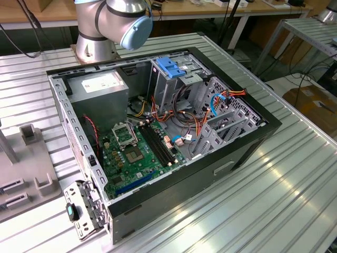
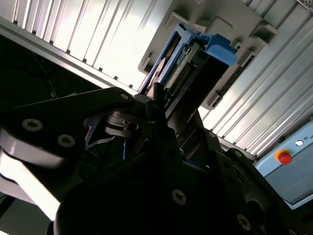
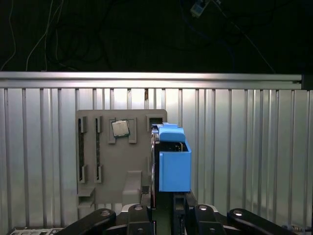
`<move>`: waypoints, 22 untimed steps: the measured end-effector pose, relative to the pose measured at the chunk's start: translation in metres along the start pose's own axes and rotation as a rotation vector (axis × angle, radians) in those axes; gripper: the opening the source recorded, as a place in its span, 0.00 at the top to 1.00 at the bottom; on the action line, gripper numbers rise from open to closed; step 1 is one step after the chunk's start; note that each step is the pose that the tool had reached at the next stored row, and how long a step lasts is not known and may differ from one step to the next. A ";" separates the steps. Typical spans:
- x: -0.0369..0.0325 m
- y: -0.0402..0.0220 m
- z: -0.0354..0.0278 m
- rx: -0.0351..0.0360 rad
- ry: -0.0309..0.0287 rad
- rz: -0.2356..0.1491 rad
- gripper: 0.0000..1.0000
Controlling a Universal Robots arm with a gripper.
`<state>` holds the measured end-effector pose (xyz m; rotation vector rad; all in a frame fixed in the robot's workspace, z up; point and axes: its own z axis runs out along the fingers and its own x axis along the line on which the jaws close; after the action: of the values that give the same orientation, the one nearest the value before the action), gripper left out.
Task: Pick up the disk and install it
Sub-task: 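Pick up the disk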
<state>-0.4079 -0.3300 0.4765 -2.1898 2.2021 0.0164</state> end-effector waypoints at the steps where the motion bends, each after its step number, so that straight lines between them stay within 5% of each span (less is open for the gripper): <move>1: 0.0000 -0.0014 0.0000 -0.0001 0.0000 0.000 0.65; 22: -0.0002 -0.0362 0.0006 -0.0001 0.0001 0.000 0.65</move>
<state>-0.3717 -0.3300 0.4765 -2.1897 2.2023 0.0164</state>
